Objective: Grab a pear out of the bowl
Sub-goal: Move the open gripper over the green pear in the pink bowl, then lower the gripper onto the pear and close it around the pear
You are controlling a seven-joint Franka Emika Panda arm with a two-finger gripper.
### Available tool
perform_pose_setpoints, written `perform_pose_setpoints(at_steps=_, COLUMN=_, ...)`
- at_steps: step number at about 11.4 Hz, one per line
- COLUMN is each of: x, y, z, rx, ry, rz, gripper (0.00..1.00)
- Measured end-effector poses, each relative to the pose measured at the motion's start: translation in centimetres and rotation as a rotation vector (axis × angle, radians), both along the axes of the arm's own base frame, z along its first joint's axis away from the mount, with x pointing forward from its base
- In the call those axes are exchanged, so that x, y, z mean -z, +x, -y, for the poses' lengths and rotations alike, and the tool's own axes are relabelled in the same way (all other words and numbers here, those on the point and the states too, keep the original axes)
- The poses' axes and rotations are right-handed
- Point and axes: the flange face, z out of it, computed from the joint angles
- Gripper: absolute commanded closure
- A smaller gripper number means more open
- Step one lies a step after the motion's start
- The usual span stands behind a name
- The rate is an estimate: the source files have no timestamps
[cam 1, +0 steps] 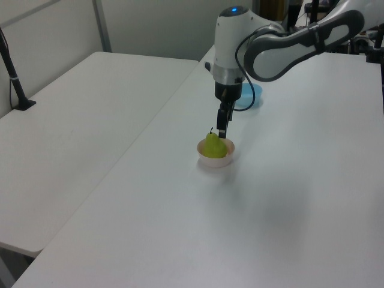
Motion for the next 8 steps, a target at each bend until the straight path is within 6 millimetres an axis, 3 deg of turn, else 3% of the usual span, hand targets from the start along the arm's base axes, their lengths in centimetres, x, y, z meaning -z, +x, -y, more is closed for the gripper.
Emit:
perform_pose_setpoints(at_steps=3, x=2.3, y=0.7, z=-0.2, rx=-0.003, ry=0.001, rz=0.012, gripper=0.0)
perform_pose_setpoints(at_steps=8, x=4.2, y=1.4, z=-0.5, rx=-0.006, ry=0.01, rz=0.041, gripper=0.04)
